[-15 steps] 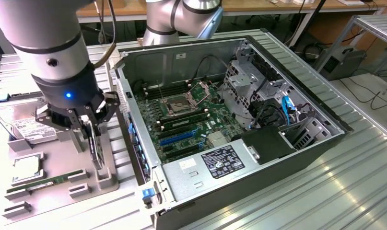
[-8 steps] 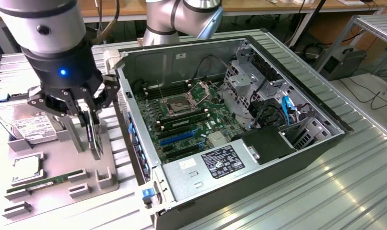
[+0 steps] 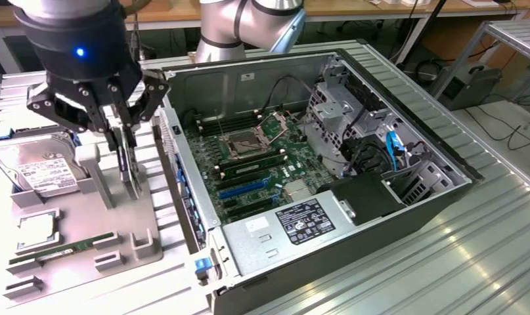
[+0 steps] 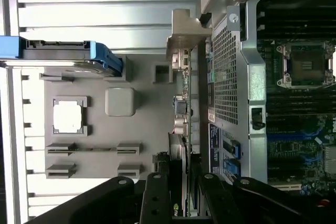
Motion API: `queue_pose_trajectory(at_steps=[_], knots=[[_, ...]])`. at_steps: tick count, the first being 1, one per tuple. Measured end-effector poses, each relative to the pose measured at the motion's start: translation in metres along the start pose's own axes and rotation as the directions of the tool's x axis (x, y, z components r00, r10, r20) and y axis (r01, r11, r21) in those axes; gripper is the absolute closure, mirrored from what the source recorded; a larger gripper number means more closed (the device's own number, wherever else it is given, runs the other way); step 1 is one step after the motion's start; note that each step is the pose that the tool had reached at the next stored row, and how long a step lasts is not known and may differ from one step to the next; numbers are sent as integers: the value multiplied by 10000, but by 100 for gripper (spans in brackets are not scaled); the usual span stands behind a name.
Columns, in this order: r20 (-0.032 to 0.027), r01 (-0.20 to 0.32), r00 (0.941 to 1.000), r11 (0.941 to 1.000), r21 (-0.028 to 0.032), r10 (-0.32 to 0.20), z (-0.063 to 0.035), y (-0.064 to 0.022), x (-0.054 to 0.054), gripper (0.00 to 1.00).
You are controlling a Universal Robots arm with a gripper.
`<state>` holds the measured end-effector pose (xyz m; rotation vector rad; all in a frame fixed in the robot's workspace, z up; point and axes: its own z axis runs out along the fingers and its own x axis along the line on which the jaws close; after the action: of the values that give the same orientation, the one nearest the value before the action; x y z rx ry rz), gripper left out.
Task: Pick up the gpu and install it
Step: 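Pick up the gpu and move the gpu toward the slot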
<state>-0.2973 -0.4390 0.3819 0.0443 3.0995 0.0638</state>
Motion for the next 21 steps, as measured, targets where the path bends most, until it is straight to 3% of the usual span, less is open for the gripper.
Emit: queue_pose_trajectory(at_steps=[3, 6, 11, 21], knots=[[-11, -20, 10000, 10000, 52, 20, -265, 13, -91, 74], [-30, -30, 10000, 10000, 85, 30, -368, 17, -192, 74], [-57, -50, 10000, 9999, 102, 50, -424, 14, -325, 74], [-73, -61, 10000, 9999, 102, 62, -422, -10, -595, 74]])
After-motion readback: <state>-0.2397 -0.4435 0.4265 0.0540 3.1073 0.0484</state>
